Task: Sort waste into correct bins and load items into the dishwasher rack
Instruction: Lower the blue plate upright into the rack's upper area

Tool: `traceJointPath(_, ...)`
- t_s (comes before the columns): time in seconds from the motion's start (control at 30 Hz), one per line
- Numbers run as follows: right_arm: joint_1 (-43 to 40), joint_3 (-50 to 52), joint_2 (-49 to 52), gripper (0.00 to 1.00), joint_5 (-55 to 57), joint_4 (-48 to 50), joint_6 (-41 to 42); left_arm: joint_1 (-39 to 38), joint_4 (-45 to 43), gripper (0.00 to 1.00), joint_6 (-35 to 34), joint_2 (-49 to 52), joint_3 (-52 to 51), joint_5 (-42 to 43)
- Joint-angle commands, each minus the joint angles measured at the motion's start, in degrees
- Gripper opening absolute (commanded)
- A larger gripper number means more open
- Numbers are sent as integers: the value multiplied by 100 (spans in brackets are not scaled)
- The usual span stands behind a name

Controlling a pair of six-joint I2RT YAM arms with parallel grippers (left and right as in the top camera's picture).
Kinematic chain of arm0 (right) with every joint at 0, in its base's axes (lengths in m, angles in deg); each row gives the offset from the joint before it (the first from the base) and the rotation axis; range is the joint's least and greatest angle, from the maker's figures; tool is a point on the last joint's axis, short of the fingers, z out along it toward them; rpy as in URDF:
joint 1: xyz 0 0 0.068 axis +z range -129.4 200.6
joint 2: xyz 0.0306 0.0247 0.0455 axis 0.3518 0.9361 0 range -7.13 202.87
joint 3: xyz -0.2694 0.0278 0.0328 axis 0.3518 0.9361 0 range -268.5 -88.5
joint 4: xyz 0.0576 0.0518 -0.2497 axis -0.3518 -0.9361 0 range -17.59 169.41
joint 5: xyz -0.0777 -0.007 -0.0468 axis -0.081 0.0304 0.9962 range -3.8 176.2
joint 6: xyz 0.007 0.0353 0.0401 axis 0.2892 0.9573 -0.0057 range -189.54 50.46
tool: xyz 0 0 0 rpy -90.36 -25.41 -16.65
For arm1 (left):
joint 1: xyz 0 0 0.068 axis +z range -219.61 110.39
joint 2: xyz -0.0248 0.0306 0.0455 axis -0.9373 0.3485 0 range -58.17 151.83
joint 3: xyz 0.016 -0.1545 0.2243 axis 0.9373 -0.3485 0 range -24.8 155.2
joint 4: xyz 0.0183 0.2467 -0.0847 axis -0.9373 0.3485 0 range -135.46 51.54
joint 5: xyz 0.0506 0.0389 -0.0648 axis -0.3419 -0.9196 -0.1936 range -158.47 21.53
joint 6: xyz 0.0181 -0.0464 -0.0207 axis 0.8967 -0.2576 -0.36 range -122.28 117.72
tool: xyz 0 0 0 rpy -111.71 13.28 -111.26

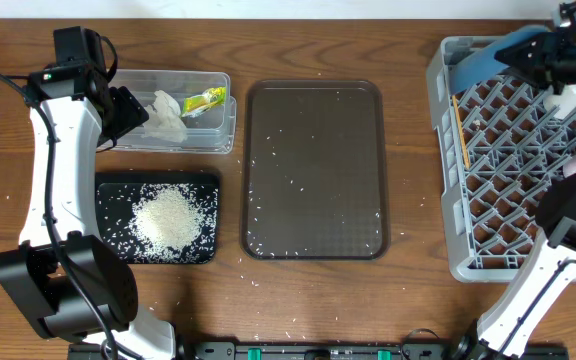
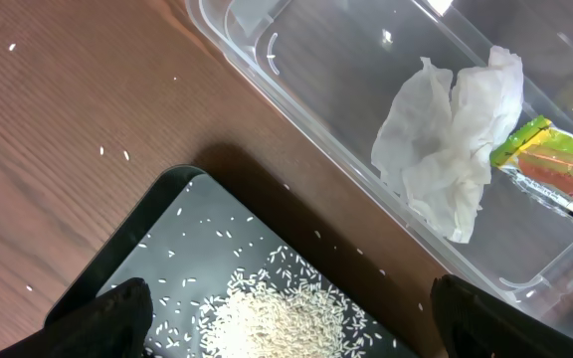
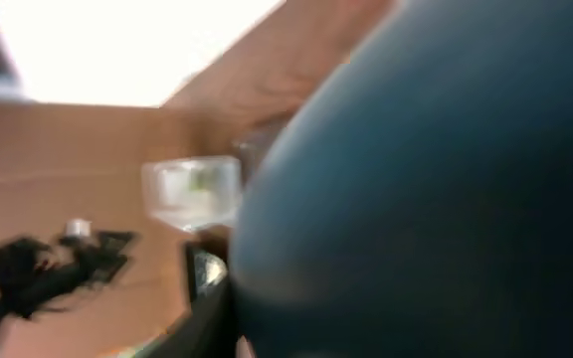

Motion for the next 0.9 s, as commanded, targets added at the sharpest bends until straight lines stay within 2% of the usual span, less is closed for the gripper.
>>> traceJointPath(0.0, -249, 87, -142, 39, 1250, -107, 52, 17, 33, 92, -48, -127, -24, -7)
traceJointPath(0.23, -282, 87, -516, 40, 1930, -461, 90, 17, 33, 92, -48, -127, -24, -7)
traceJointPath(0.47, -267, 87, -949, 40, 3123, -636, 590, 17, 33, 92, -48, -127, -24, -7)
traceJointPath(0.8, 190, 94, -1187, 41, 3235, -693, 525, 17, 31, 92, -48, -127, -24, -7)
traceJointPath(0.87, 363, 94, -1189, 37, 3309, -680, 527, 17, 33, 92, -48, -127, -24, -7)
